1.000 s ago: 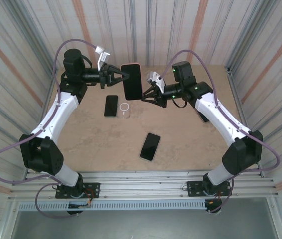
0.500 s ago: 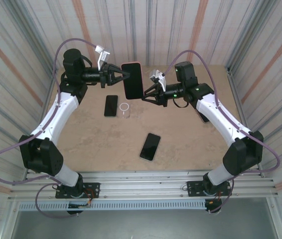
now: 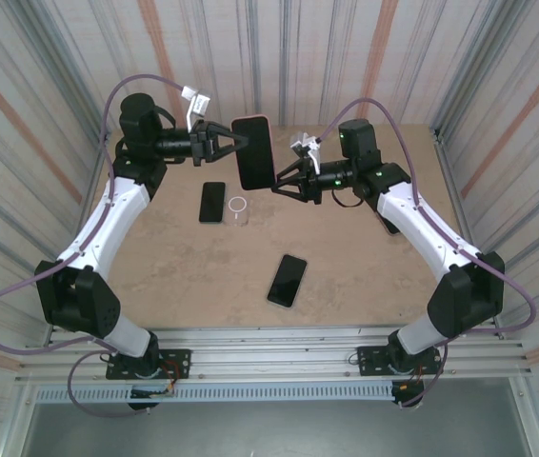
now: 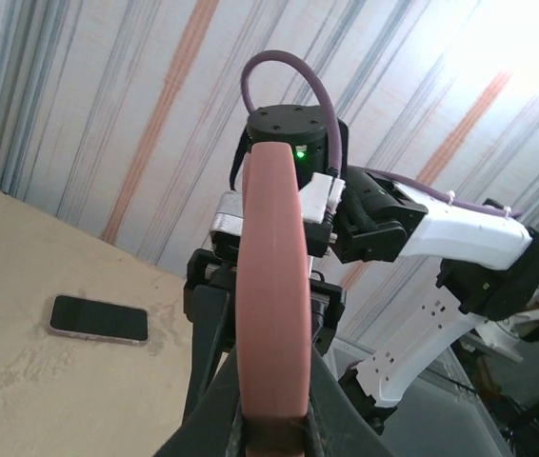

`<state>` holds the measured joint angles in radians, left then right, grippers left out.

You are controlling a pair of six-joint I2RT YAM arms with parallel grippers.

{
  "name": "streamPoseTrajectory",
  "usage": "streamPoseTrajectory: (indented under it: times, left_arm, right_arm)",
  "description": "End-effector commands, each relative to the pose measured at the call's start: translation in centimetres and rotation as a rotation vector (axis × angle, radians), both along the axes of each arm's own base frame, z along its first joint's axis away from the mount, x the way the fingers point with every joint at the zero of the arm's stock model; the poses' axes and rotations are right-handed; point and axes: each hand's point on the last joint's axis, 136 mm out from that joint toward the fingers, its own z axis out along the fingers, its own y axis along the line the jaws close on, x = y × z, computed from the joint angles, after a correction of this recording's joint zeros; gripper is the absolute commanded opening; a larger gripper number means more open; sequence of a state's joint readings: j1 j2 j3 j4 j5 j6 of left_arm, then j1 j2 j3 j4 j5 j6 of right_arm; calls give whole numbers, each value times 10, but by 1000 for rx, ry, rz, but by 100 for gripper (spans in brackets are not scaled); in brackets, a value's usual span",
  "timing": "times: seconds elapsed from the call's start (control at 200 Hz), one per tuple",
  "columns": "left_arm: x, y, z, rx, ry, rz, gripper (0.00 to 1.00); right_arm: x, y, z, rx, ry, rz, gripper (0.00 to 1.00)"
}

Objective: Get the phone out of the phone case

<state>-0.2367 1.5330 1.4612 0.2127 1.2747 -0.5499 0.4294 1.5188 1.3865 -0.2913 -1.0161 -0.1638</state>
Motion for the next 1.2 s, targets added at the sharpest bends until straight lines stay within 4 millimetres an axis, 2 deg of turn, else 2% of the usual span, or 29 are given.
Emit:
streamPoseTrajectory:
  times: [0.0,0.175,0.356,0.556,0.737,0.937,1.193]
  left_arm:
    - [16,10,2,-29,130,92,0]
    - [27,14,12,-92,242,140,0]
    - [28,15,24,-128,290,155,0]
    - [35,15,25,-165,368,175,0]
    - [39,13,28,-197,390,171,0]
    - [42,11,22,-183,400,174,0]
    - [50,11,16,-190,421,194,0]
  right_arm:
    - [-14,-2,46,107,-90,43,38]
    - [5,-13,49,191,22,-38,43]
    - [22,-18,43,239,148,-107,46]
    - [41,-22,49,360,263,-168,48]
    - [46,-19,42,372,320,-176,47]
    - [46,-20,51,406,304,-163,47]
    - [47,-23,52,441,335,-168,47]
